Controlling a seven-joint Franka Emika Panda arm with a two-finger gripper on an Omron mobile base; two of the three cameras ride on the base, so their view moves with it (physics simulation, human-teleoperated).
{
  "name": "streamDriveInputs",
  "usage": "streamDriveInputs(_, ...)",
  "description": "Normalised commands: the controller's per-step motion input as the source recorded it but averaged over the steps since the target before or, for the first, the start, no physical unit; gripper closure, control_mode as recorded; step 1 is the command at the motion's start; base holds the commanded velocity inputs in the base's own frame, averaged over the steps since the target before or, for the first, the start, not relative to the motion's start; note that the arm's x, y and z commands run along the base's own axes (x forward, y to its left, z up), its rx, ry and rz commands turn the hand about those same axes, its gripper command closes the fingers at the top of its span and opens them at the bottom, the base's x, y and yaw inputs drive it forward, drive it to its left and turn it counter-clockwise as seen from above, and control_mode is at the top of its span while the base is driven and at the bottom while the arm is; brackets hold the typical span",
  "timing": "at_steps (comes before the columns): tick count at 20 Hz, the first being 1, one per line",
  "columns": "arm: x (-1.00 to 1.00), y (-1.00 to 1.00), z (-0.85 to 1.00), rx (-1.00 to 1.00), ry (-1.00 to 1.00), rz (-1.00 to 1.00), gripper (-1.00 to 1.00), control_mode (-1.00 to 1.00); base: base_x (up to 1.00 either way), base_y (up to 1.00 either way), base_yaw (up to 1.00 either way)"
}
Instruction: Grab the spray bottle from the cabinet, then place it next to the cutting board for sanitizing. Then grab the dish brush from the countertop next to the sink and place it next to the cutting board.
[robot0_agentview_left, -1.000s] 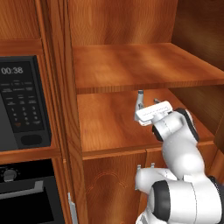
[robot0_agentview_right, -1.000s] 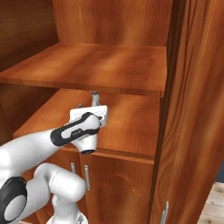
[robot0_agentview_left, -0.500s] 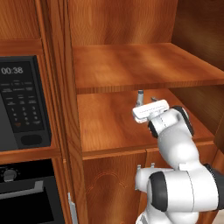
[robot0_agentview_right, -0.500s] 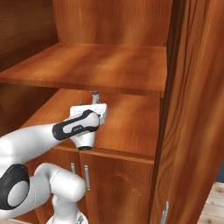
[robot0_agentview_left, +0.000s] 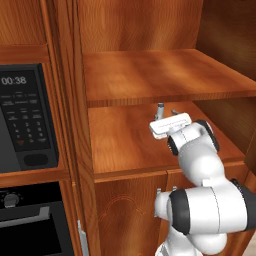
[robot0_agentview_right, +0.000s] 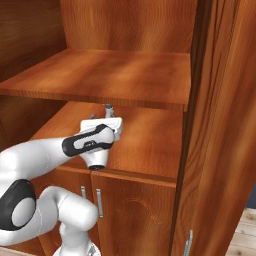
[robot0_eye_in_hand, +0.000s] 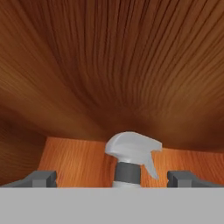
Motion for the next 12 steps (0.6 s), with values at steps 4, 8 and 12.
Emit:
streamDriveInputs(4,0.20,0.00,-0.06,0.00,0.02,0.00,-1.00,-1.00,0.00,0.00,0.00)
streamDriveInputs(8,0.03,0.00,-0.19,0.00,0.09,0.00,-1.00,-1.00,0.00,0.00,0.00)
streamDriveInputs(12,0.04,0.00,-0.13,0.00,0.06,0.00,-1.00,-1.00,0.00,0.00,0.00)
